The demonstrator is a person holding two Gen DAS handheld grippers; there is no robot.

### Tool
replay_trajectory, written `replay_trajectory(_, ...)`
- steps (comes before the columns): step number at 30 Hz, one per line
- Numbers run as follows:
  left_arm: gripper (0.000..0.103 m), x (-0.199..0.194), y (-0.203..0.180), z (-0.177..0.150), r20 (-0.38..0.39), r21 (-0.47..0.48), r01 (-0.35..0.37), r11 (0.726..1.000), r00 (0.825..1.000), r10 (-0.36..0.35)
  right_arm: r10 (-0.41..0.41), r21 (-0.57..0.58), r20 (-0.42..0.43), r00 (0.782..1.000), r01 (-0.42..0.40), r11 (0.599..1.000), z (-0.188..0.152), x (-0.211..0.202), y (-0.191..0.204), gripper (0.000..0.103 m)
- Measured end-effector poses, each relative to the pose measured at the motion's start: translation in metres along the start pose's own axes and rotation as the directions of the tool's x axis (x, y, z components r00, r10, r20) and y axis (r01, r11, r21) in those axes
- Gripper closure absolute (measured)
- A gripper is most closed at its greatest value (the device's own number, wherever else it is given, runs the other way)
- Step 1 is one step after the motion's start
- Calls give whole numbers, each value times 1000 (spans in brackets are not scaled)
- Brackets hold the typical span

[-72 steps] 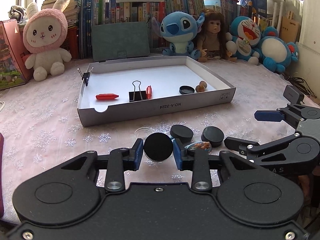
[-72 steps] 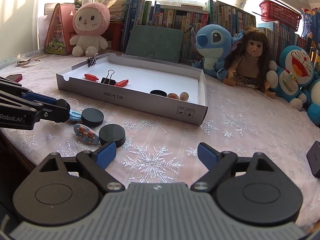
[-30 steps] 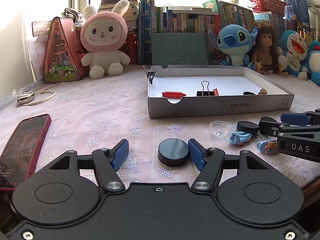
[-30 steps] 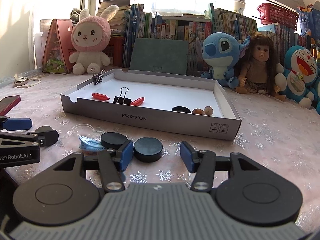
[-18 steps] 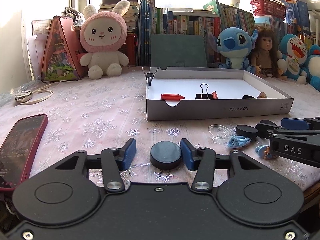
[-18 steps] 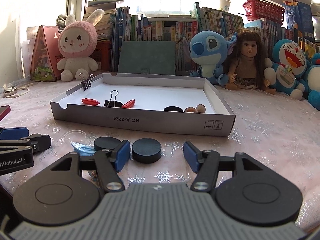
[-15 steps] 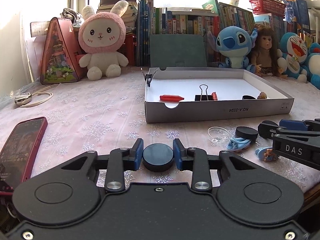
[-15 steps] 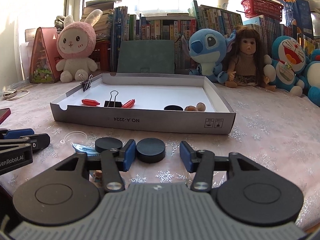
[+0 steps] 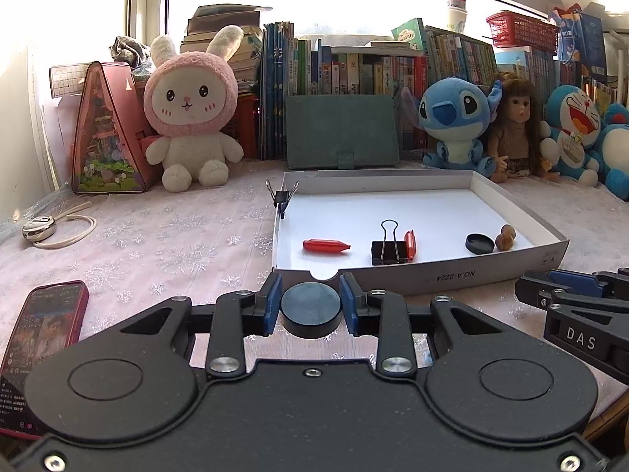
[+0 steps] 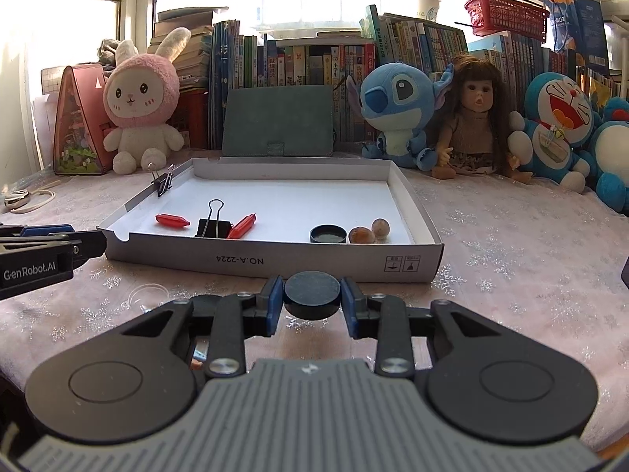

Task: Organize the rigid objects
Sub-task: 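Carry both black pucks over the white tray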

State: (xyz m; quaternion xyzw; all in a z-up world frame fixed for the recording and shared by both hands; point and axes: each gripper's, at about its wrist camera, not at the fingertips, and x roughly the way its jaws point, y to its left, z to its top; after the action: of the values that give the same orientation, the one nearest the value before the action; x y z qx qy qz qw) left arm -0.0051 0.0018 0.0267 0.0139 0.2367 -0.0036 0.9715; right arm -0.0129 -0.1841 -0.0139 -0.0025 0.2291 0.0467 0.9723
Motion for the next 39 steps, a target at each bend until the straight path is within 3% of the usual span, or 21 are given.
replay_trajectory(6,73,9,6,21,-18,-53,17,998,1000,-18,-3,19,0,1000,3,1000,12,-1,-8,66)
replay_trajectory(18,73,34,10,71,-14,-71,47,996,999,-49,12,62,-17,1000,-11,998,50,11,-35,66)
replay_trajectory(21,73,45,14,83,-36,-85,80,993,996,-83,26,97,-30,999,-23,995,64,17,-45,66)
replay_trajectory(29,73,90,27,116,-140,-130,148,980,976,-166,55,157,-82,995,-42,987,99,41,-69,66)
replay_trajectory(33,73,118,28,127,-215,-156,160,975,957,-192,77,178,-132,988,-53,983,113,60,-78,66)
replay_trajectory(39,73,148,13,128,-289,-130,147,980,940,-180,91,196,-199,976,-52,979,118,88,-82,66)
